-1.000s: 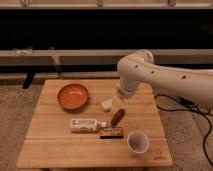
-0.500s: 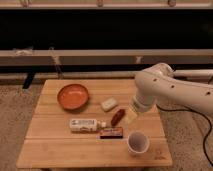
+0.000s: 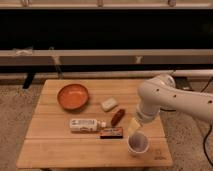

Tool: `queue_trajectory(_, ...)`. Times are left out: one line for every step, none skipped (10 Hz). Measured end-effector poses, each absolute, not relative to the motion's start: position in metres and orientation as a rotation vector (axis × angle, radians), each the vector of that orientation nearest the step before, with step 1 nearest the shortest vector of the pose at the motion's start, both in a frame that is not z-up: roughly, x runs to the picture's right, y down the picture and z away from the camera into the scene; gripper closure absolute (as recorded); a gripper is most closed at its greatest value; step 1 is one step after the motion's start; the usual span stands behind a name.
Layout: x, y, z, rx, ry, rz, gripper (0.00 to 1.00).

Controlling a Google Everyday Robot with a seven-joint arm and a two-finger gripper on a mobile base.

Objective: Pick up the ceramic cup

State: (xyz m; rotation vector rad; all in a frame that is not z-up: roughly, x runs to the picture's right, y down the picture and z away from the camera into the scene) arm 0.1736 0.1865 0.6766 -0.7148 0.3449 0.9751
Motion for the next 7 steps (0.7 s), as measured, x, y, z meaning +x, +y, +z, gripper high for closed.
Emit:
queue_trajectory(0.18, 0.194, 0.675, -0.724, 0.353, 0.995, 0.2)
queue_trajectory(0.182, 0.2, 0.675, -0.735, 0.355, 1.006, 0.2)
queue_trajectory(0.183, 0.206, 0.676, -0.746, 0.354, 1.019, 0.2)
queue_trajectory(0.188, 0.214, 0.678, -0.76, 0.356, 1.039, 0.2)
queue_trajectory(0.192, 0.22, 0.681, -0.77, 0.352, 1.064, 0.2)
queue_trajectory(0.195, 0.225, 0.683, -0.778, 0.352, 1.082, 0.2)
queue_trajectory(0.199, 0.233, 0.686, -0.79, 0.354, 1.101, 0.2)
